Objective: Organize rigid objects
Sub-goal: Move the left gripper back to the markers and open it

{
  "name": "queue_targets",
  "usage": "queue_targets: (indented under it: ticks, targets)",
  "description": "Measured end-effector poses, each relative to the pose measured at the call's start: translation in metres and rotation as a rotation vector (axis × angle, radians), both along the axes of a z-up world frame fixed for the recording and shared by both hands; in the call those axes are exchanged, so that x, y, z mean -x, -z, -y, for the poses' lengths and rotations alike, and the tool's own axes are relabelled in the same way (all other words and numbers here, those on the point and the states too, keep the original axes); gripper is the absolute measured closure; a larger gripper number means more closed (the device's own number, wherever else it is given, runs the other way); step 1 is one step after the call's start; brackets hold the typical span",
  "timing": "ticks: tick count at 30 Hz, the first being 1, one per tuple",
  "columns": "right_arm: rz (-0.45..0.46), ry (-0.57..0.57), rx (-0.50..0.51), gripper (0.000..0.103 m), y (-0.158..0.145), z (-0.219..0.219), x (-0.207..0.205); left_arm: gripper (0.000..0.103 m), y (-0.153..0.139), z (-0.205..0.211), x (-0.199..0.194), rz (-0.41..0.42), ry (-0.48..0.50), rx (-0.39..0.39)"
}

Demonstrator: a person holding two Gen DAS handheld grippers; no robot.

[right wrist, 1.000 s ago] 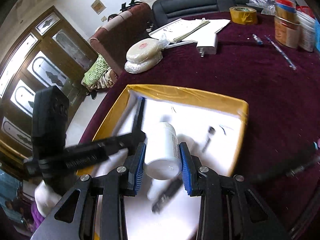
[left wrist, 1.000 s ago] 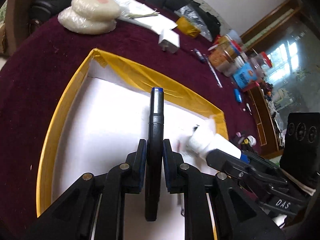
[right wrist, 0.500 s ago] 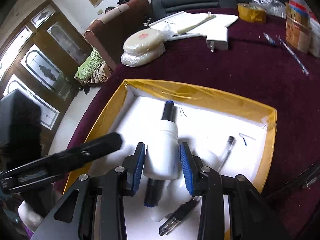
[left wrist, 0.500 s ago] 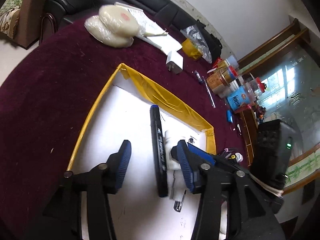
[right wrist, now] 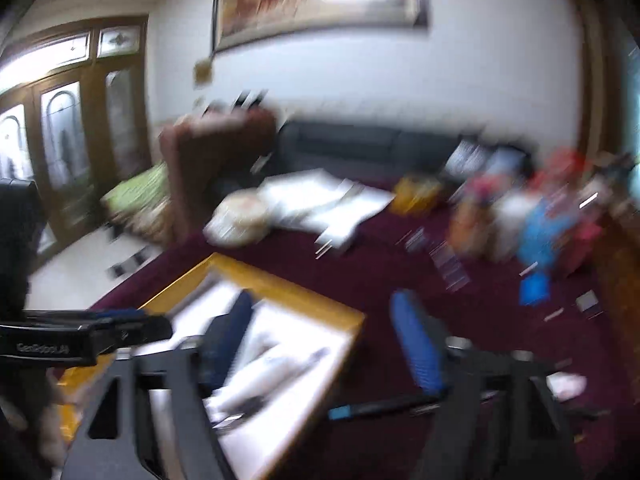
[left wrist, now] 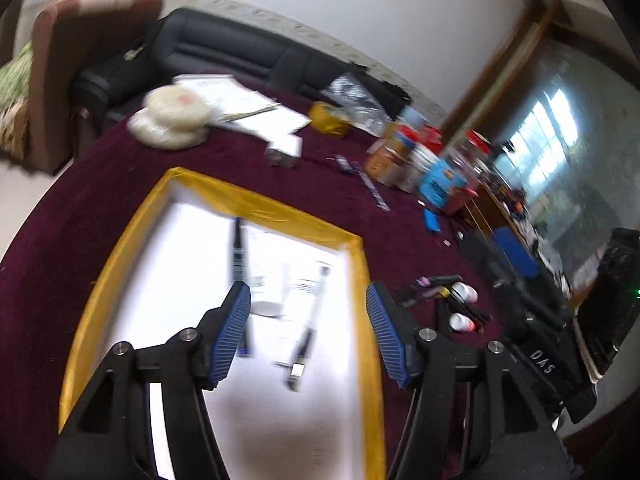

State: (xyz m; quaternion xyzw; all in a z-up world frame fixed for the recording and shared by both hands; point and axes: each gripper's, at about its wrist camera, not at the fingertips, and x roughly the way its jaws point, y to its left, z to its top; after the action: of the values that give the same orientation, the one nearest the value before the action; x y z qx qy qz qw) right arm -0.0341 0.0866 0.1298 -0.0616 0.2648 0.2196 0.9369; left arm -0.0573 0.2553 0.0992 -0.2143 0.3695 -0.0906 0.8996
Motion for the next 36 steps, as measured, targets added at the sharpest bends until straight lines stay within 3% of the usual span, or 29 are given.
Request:
queue_targets:
  ticks: [2,4,9,13,17,24,36]
  targets:
    - [0.137,0.074,-0.006,0.007,-0.010,0.021,0.017,0.041,-0.005,0.019,0.001,0.011,0.036,-0.016]
    - [0.227,0.137,-0.032,0.007,-0.014,0.046,0.027,0.041,-0.008,0.041,0.003,0.023,0.070,-0.043]
    - [0.201,0.216,-0.055,0.007,-0.012,0.090,0.023,0.041,-0.016,0.081,0.016,0.081,0.081,-0.127]
    - [0.226,0.288,-0.048,0.007,-0.004,0.117,0.028,0.041,-0.026,0.106,0.030,0.173,0.022,-0.253]
    - [0.275,0.343,-0.019,0.007,-0.001,0.143,0.040,0.029,-0.028,0.123,0.033,0.202,-0.004,-0.314]
    - [0.244,0.389,-0.015,0.007,0.005,0.180,0.039,0.029,-0.015,0.156,0.022,0.130,0.084,-0.326]
    - [0.034,0.534,-0.095,0.007,0.043,0.285,-0.009,0.030,0.046,0.231,-0.017,-0.080,0.285,-0.362]
